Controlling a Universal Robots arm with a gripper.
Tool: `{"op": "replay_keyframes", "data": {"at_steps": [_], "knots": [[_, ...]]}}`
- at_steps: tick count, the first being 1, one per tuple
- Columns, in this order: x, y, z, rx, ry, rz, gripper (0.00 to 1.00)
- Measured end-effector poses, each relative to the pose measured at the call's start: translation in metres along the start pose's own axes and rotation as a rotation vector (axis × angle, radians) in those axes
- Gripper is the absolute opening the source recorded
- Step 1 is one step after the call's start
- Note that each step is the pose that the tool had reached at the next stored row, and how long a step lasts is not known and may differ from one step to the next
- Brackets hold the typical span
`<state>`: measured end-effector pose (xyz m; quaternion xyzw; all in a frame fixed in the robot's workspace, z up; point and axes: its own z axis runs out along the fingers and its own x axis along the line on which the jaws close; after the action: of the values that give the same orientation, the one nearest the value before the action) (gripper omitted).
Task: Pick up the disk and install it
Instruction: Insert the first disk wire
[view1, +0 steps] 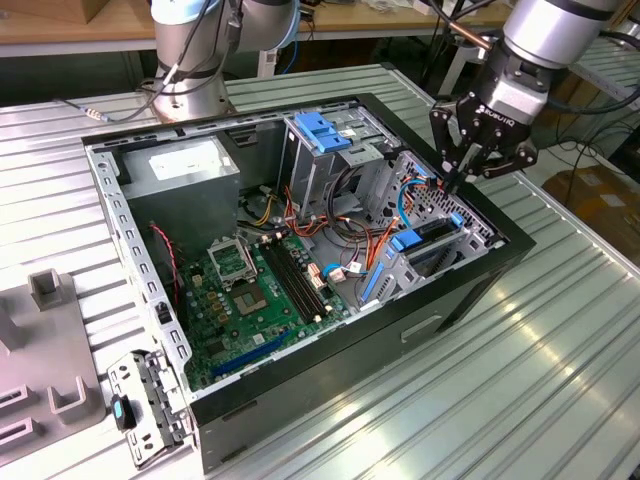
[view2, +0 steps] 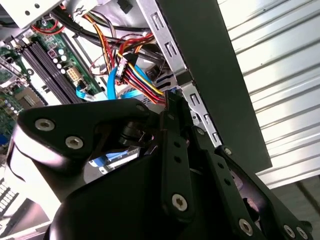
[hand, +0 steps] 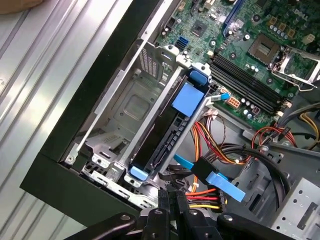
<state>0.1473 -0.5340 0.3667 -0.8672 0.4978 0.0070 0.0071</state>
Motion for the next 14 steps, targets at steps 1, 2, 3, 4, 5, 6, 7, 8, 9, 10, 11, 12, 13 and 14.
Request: {"op": "replay_keyframes", "data": {"at_steps": [1, 2, 3, 4, 5, 6, 7, 8, 9, 10, 11, 12, 13, 14], "knots": [[0.0, 0.0001, 0.0001, 0.0002, 0.0002, 0.016, 0.17], [0.0, 0.0001, 0.0002, 0.0005, 0.0002, 0.028, 0.17], [0.0001, 0.0, 0.0004, 0.0007, 0.0004, 0.041, 0.17], [0.0001, 0.0, 0.0004, 0.0008, 0.0006, 0.052, 0.17], [0.0001, 0.0, 0.0006, 0.001, 0.0007, 0.066, 0.17], [0.0001, -0.0001, 0.0007, 0.0014, 0.0009, 0.088, 0.17], [0.0001, -0.0001, 0.0009, 0.0017, 0.0009, 0.102, 0.17], [0.0001, -0.0001, 0.0012, 0.0021, 0.0009, 0.121, 0.17], [0.0001, -0.0001, 0.0013, 0.0024, 0.0011, 0.139, 0.17], [0.0001, 0.0, 0.0014, 0.0026, 0.0012, 0.153, 0.17], [0.0001, 0.0, 0.0015, 0.0029, 0.0014, 0.164, 0.17], [0.0001, -0.0001, 0.0016, 0.0031, 0.0013, 0.175, 0.17], [0.0001, 0.0, 0.0018, 0.0033, 0.0013, 0.187, 0.17], [-0.0001, 0.0003, 0.0021, 0.0035, 0.0012, 0.193, 0.17]]}}
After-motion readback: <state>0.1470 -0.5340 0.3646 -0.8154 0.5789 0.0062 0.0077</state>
